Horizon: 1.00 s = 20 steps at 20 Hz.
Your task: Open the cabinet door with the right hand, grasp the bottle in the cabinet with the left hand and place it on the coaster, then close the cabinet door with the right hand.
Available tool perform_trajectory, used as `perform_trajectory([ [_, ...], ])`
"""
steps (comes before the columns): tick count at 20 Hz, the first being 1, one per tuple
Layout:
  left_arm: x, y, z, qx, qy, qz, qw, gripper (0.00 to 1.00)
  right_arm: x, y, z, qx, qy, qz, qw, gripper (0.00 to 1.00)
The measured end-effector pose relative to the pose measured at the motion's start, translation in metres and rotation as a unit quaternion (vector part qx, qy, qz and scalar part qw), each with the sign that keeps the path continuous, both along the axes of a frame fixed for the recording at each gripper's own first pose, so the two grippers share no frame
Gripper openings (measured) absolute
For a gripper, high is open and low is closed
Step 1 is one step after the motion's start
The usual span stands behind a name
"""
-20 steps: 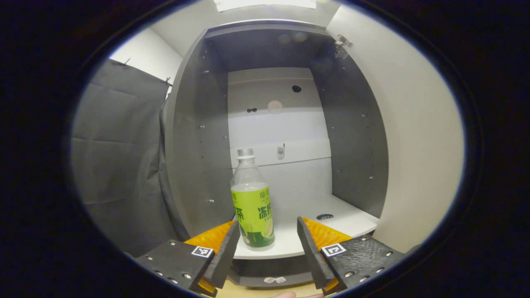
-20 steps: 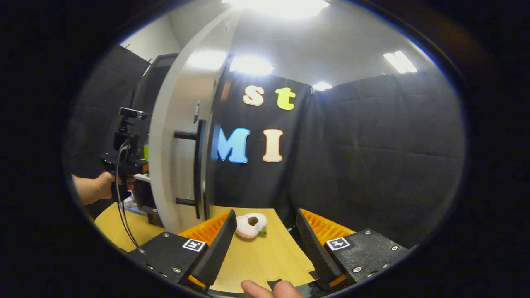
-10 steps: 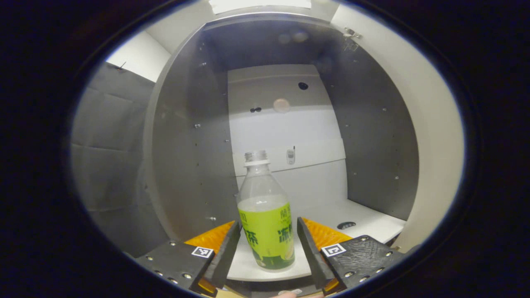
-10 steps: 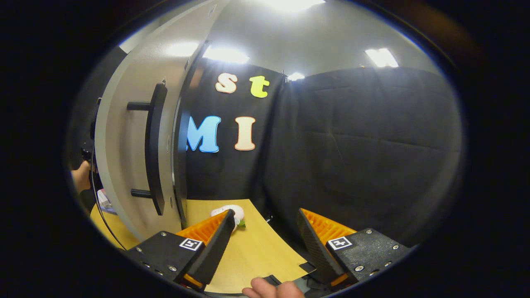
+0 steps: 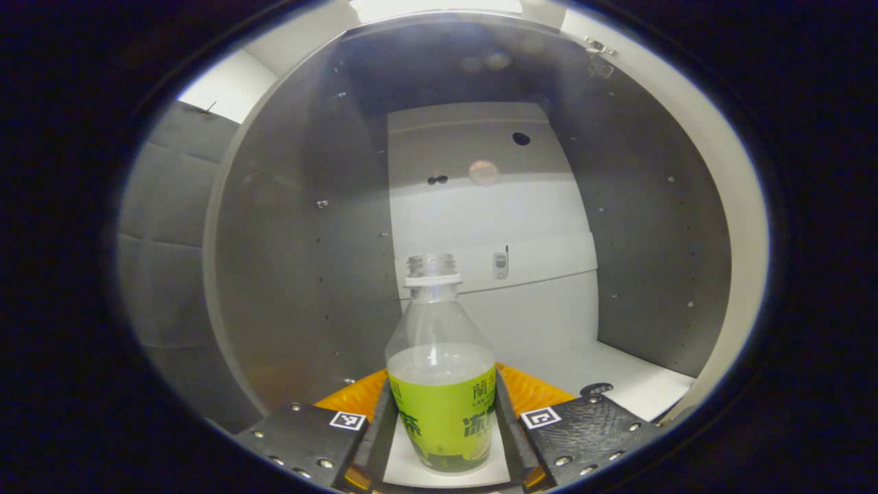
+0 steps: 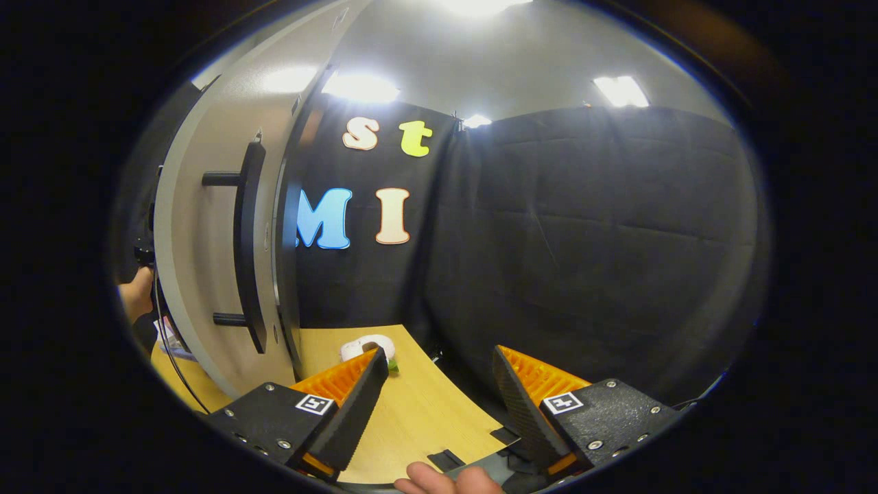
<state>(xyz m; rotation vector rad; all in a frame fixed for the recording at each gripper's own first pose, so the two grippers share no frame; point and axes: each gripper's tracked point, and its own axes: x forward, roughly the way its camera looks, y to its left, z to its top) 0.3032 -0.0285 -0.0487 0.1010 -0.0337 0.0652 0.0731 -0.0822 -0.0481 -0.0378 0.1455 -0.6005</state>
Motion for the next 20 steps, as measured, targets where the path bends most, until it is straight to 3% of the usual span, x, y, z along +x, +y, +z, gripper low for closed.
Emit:
perform_trajectory([
  [8, -0.070, 0.020, 0.044, -0.026, -0.032, -0.006, 0.999, 0.71, 0.007, -0.012, -0.004, 0.014, -0.018, -0.029, 0.999, 0.96],
  [9, -0.078, 0.021, 0.047, -0.024, -0.032, -0.006, 0.999, 0.62, 0.010, -0.013, -0.007, 0.013, -0.015, -0.028, 0.999, 0.96],
  [11, -0.093, 0.023, 0.046, -0.024, -0.030, -0.013, 0.999, 0.71, 0.017, -0.014, -0.015, 0.015, -0.010, -0.030, 0.999, 0.95],
  [14, -0.123, 0.031, 0.042, -0.025, -0.018, -0.011, 0.999, 0.71, 0.033, -0.013, -0.019, 0.014, -0.016, -0.025, 0.999, 0.96],
  [15, -0.137, 0.033, 0.041, -0.031, -0.015, -0.012, 0.999, 0.61, 0.037, -0.017, -0.018, 0.006, -0.018, -0.028, 0.999, 0.95],
  [17, -0.165, 0.044, 0.036, -0.022, -0.012, 0.013, 1.000, 0.68, 0.046, -0.025, -0.020, -0.007, -0.022, -0.030, 0.999, 0.95],
  [20, -0.199, 0.049, 0.036, 0.003, -0.016, 0.050, 0.999, 0.71, 0.074, -0.026, -0.036, 0.016, -0.014, 0.009, 1.000, 0.95],
])
